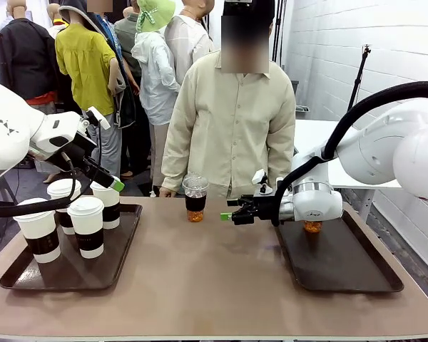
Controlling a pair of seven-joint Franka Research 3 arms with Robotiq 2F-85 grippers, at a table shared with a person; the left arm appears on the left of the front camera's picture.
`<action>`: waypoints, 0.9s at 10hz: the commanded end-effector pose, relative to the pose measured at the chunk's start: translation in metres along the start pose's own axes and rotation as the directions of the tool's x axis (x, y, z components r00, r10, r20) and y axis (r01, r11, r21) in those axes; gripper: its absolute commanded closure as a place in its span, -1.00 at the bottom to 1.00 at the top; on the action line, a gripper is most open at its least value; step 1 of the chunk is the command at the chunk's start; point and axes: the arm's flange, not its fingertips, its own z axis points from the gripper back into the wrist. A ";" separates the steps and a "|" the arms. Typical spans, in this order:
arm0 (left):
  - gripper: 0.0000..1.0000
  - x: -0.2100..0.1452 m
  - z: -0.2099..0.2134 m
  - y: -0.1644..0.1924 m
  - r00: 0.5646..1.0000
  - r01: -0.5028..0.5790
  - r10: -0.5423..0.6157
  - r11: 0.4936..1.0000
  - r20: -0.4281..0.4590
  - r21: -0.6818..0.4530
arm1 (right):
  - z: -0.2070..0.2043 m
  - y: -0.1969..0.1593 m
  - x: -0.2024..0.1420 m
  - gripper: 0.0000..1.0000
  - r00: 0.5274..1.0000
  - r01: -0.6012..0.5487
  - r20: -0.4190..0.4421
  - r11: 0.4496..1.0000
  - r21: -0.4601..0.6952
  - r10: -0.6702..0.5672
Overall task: Distribute the coffee onto the tray.
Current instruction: Pick up another iced Americano from the middle of the table and place it on the right Handle tray.
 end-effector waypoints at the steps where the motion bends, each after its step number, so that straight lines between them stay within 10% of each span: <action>1: -1.00 -0.002 -0.001 0.002 1.000 0.001 0.000 1.000 0.009 -0.013 | 0.001 0.003 -0.001 -1.00 1.000 -0.004 0.001 1.000 0.006 0.004; 9: -1.00 -0.002 -0.001 0.002 1.000 0.001 0.000 1.000 0.009 -0.013 | -0.055 -0.033 0.004 -1.00 0.999 0.022 0.029 1.000 0.001 -0.022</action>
